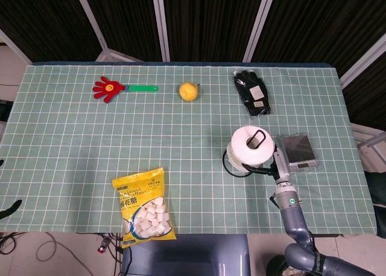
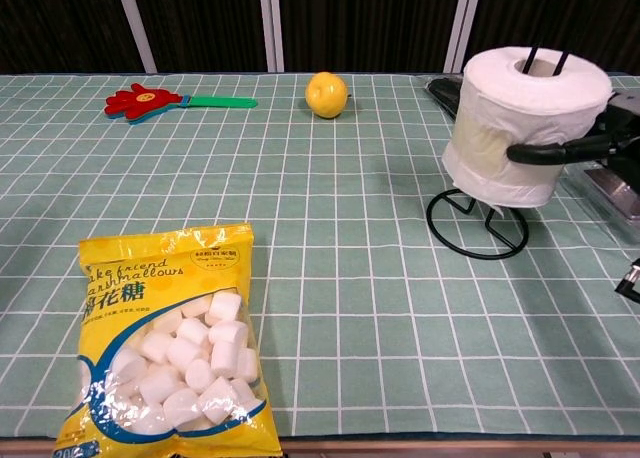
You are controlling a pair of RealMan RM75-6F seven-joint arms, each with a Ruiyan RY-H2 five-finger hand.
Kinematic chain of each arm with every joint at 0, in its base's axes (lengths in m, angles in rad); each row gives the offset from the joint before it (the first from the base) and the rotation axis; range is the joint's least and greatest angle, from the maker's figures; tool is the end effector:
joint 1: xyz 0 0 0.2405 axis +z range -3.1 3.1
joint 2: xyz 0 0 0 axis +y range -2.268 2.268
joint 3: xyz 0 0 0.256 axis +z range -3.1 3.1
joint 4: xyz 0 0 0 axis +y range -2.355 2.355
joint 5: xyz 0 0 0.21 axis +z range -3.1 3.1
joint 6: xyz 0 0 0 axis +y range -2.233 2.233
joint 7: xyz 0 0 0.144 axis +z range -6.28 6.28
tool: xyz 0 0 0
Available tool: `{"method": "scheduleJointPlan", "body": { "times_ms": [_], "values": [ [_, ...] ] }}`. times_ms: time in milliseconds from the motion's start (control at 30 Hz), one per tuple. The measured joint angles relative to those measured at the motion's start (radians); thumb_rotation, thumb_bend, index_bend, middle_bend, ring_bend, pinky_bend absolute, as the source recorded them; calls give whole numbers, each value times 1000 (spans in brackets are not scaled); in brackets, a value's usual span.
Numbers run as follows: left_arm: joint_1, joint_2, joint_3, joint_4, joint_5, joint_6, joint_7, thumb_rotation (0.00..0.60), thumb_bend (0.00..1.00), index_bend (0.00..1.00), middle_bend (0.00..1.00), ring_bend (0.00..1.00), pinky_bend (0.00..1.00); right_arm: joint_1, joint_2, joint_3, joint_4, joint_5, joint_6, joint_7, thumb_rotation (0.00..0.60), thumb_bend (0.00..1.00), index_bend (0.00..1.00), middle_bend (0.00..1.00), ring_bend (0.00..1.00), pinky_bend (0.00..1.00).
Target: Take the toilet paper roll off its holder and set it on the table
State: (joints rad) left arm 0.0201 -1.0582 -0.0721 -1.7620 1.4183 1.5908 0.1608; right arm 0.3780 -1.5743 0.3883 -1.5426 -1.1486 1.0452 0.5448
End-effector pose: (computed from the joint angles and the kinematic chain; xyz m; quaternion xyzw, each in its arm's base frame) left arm -0.3071 0.1507 0.1859 -0.5403 -0.3790 -0.3521 0.6637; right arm -0.2140 -0.3125 0.0226 0.3259 -0.6874 0.5854 0.2803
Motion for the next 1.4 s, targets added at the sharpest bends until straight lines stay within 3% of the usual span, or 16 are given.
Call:
{"method": "scheduleJointPlan", "body": {
  "times_ms": [367,600,1000,1167,1400],
  "values": [
    [4,5,-1,-2,3,6,-14,600,116,140,0,0,0,-5,282,72,-271,37,-64,-58,600,0,279,198,179,0],
    [4,5,1,-4,5,7,-11,600,116,140,0,0,0,7,468,157,-433,111,-107,-100,600,0,278,198,182,0],
    [4,6,2,-5,6,5,-9,600,116,140,0,0,0,93,720,329,-471,367,-143,-152,600,0,279,199,186,0],
    [4,3,3,-8,5,5,-2,600,116,140,0,0,0,47,806,353,-478,353,-143,-96,600,0,279,203,190,0],
    [8,6,2,-10,7,14,-6,600,116,141,0,0,0,-61,887,354,-469,206,-165,48,600,0,283,208,193,0]
  ]
}}
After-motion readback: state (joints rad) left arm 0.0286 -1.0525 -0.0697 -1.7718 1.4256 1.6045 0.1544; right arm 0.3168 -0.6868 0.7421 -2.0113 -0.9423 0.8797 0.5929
